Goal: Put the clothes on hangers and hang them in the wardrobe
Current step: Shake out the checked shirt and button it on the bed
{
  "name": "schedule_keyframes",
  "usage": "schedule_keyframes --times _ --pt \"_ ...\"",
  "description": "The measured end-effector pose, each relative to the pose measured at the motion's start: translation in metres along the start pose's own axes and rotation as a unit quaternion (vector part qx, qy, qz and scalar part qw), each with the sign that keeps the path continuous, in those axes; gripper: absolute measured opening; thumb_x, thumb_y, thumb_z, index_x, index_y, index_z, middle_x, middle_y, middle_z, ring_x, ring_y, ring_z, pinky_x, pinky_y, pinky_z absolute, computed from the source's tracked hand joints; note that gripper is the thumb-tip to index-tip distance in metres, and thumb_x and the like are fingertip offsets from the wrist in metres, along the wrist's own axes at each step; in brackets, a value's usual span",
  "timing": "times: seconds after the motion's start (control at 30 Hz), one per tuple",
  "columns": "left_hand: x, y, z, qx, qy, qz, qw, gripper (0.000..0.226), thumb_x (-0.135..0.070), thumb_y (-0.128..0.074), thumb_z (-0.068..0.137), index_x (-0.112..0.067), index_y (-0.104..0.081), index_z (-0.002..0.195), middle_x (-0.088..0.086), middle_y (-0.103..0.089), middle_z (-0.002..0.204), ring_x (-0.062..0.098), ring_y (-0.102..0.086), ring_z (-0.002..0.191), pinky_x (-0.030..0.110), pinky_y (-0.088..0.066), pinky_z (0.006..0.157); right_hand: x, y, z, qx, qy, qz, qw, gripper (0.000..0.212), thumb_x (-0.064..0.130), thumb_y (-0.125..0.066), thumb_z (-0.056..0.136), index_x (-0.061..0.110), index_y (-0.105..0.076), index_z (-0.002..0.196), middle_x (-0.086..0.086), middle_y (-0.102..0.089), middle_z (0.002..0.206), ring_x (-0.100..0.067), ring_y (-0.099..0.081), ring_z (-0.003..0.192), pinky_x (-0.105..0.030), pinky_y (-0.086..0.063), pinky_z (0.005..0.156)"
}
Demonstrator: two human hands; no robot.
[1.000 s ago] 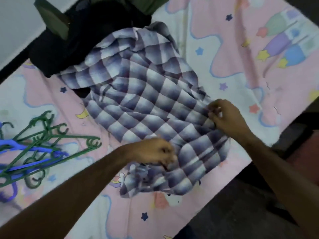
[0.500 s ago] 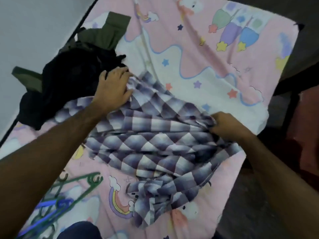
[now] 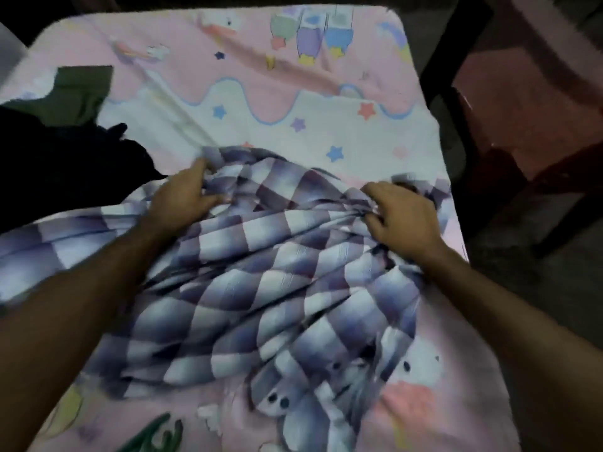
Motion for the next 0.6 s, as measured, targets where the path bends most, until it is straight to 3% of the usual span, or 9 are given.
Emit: schedule_keyframes --times 0.13,0.23,0.37,0.43,0.5,0.57,0.6 --pt "-0.066 0.03 -0.064 -0.066 -0.058 0.019 0.996 0.03 -0.043 -0.055 0.092 -0.021 -0.049 0.11 0.018 -0.068 0.099 0.04 -0.063 0.091 0.043 -0.048 0.07 0.021 0.053 -0.049 -0.027 -0.054 0.016 0.998 0.024 0.022 -0.051 0.082 0.021 -0.056 0.105 -0.01 -0.069 0.095 -0.039 -0.064 0.093 -0.043 -0.049 0.067" --pt "-0.129 0.075 -0.135 -0.129 -0.129 -0.061 0.981 0.022 -0.031 -0.057 0.093 -0.018 -0.05 0.109 0.016 -0.064 0.09 0.039 -0.06 0.084 0.04 -0.039 0.06 0.028 0.119 -0.121 -0.058 -0.116 -0.022 0.991 0.03 0.017 -0.055 0.084 0.023 -0.056 0.113 -0.013 -0.068 0.104 -0.042 -0.062 0.098 -0.042 -0.046 0.07" --pt "-0.213 0.127 -0.233 -0.171 -0.147 -0.225 0.948 0.02 -0.027 -0.06 0.09 -0.015 -0.051 0.102 0.009 -0.065 0.09 0.03 -0.057 0.083 0.04 -0.043 0.067 0.013 0.192 -0.214 -0.068 -0.252 -0.032 0.965 0.029 0.018 -0.054 0.086 0.026 -0.046 0.113 -0.017 -0.067 0.11 -0.044 -0.063 0.097 -0.039 -0.039 0.07" --pt "-0.258 0.131 -0.274 -0.12 -0.154 -0.297 0.935 0.019 -0.023 -0.06 0.092 -0.011 -0.053 0.105 0.006 -0.065 0.094 0.026 -0.058 0.086 0.037 -0.042 0.068 0.012 0.209 -0.252 -0.06 -0.306 0.03 0.95 0.032 0.015 -0.054 0.087 0.024 -0.044 0.116 -0.016 -0.064 0.114 -0.041 -0.062 0.101 -0.039 -0.041 0.074" --pt "-0.299 0.114 -0.31 -0.032 -0.21 -0.295 0.932 0.018 -0.022 -0.058 0.093 -0.009 -0.054 0.105 0.008 -0.065 0.098 0.026 -0.06 0.091 0.038 -0.043 0.074 0.013 0.218 -0.289 -0.075 -0.323 0.103 0.938 0.036 0.015 -0.059 0.086 0.02 -0.046 0.119 -0.015 -0.06 0.121 -0.038 -0.058 0.11 -0.044 -0.049 0.086" --pt "-0.332 0.078 -0.344 0.094 -0.329 -0.156 0.926 0.029 -0.031 -0.055 0.086 -0.008 -0.055 0.104 0.009 -0.063 0.1 0.028 -0.06 0.095 0.038 -0.043 0.078 0.013 0.217 -0.324 -0.065 -0.333 0.108 0.935 0.044 0.019 -0.068 0.082 0.016 -0.05 0.122 -0.01 -0.053 0.123 -0.032 -0.051 0.116 -0.048 -0.047 0.096" --pt "-0.34 0.051 -0.364 0.19 -0.383 -0.061 0.902 0.034 -0.035 -0.055 0.086 -0.007 -0.057 0.105 0.01 -0.064 0.1 0.028 -0.059 0.094 0.038 -0.044 0.08 0.014 0.21 -0.343 -0.05 -0.339 0.131 0.93 0.041 0.019 -0.068 0.08 0.015 -0.052 0.118 -0.007 -0.055 0.117 -0.028 -0.053 0.11 -0.046 -0.048 0.093"
Point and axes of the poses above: each hand's wrist, its own z-axis towards the middle knuckle, its own y-axis out of the back of the hand, x = y × z, the point moved 6 cm from there along z, towards the middle knuckle
